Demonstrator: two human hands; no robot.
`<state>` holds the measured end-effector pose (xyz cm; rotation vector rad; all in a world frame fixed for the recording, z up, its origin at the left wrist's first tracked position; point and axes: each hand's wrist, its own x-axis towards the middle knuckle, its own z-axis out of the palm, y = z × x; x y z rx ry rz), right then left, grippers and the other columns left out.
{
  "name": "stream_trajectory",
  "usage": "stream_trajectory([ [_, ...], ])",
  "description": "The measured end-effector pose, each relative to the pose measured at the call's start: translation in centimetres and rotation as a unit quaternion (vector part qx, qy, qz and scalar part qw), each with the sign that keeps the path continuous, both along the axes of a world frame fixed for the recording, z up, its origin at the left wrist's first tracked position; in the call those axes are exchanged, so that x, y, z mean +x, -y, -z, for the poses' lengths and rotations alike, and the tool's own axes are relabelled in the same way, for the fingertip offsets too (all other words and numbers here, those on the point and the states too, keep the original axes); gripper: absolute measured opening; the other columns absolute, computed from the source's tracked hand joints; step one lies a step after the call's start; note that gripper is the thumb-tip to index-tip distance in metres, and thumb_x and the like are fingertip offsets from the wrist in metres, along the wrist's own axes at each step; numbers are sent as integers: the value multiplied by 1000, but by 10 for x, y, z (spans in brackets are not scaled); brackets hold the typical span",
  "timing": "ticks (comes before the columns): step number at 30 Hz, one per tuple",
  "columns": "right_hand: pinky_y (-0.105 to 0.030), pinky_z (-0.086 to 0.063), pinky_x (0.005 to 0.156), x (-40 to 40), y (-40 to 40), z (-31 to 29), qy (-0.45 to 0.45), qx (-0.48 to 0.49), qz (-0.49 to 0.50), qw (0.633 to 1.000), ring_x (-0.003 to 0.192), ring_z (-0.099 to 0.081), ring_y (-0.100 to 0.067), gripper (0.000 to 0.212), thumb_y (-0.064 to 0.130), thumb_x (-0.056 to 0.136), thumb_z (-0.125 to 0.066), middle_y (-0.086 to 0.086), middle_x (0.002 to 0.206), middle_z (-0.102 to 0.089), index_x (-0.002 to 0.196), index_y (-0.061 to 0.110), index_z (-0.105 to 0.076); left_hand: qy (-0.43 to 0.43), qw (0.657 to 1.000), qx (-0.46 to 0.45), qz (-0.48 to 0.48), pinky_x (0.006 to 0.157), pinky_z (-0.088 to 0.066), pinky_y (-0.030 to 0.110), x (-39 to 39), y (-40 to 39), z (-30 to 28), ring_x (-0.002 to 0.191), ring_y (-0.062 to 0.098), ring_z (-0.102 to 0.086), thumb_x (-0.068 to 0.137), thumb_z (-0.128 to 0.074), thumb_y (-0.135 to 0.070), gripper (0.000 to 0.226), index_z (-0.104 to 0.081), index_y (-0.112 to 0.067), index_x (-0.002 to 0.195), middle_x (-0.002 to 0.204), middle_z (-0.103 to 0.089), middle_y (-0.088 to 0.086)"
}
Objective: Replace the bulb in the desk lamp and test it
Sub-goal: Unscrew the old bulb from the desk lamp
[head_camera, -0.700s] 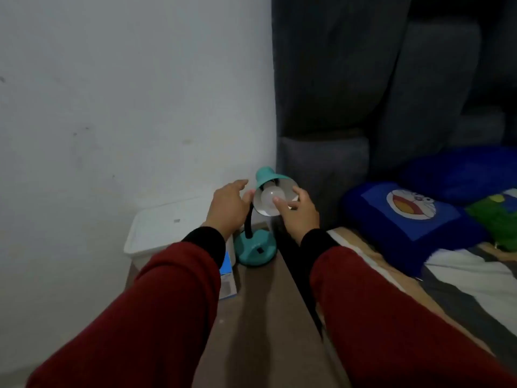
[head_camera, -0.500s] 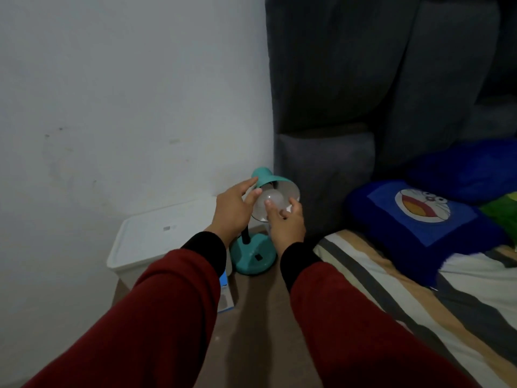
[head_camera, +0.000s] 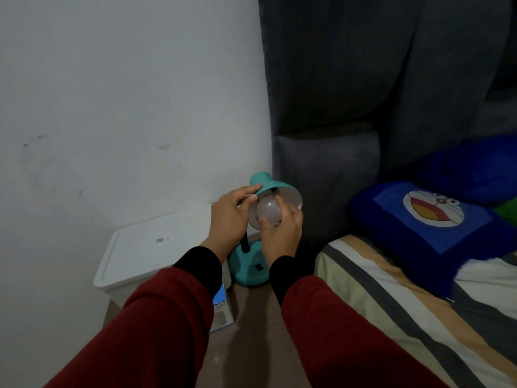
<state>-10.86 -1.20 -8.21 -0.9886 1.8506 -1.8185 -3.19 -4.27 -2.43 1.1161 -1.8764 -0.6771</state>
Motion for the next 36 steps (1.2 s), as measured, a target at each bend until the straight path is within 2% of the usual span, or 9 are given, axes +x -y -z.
stream_trajectory([
  [4,-34,-48,99,5,1,-1,124,4,20,992,121,-52,-23,77,30,78,-73,-10,139,-44,143,21,-33,6,1000,1,3,69,-32,-15,1,1,-2,98,-1,-52,92,-53,-11,29,-64,-17,117,120,-66,3],
  [6,-27,-49,88,6,3,-3,174,33,17,984,110,-60,-22,67,41,80,-69,-9,128,-58,136,14,-44,7,1000,-2,0,69,-31,-15,2,2,-2,99,-1,-52,92,-53,-11,29,-64,-18,117,121,-66,3],
  [12,-28,-49,93,5,0,-5,97,8,24,995,118,-52,-24,70,19,79,-73,-10,136,-40,140,21,-40,9,1000,-9,-2,70,-31,-15,1,3,-2,99,0,-53,92,-53,-11,28,-65,-18,116,121,-66,3],
  [17,-19,-43,80,4,-1,-4,154,15,13,988,109,-58,-20,62,33,83,-68,-11,132,-54,137,16,-43,1,1000,-7,-4,70,-32,-15,0,4,-1,99,0,-52,92,-53,-12,28,-64,-19,117,121,-66,2],
  [21,-31,-49,98,7,0,-3,88,-9,29,996,124,-48,-25,69,18,81,-72,-11,139,-36,141,21,-39,4,1000,-4,-2,70,-33,-14,0,5,-1,98,0,-53,92,-54,-12,28,-65,-19,116,121,-66,2],
  [24,-26,-47,92,9,0,-5,142,-4,32,989,122,-50,-25,74,28,80,-73,-13,140,-40,143,15,-36,6,1000,-7,-1,70,-32,-15,0,5,-1,97,-1,-53,92,-53,-11,28,-65,-19,116,120,-66,1],
  [29,-32,-44,104,8,1,-4,60,-2,31,998,126,-45,-23,65,18,80,-72,-9,140,-35,139,20,-42,8,1000,-7,-1,70,-32,-15,0,6,-2,98,0,-53,91,-54,-11,28,-65,-19,116,120,-66,1],
  [33,-28,-43,98,5,2,-4,142,8,20,990,127,-48,-25,73,32,81,-70,-12,141,-42,143,18,-34,10,1000,-11,-1,69,-31,-15,0,5,-1,96,-1,-54,91,-53,-11,28,-65,-20,115,119,-67,0],
  [36,-30,-44,102,4,2,-5,71,10,34,997,125,-47,-26,65,17,82,-70,-11,139,-36,140,20,-40,10,1000,-12,-1,70,-32,-14,0,5,0,96,0,-54,91,-54,-11,28,-65,-21,115,119,-67,0],
])
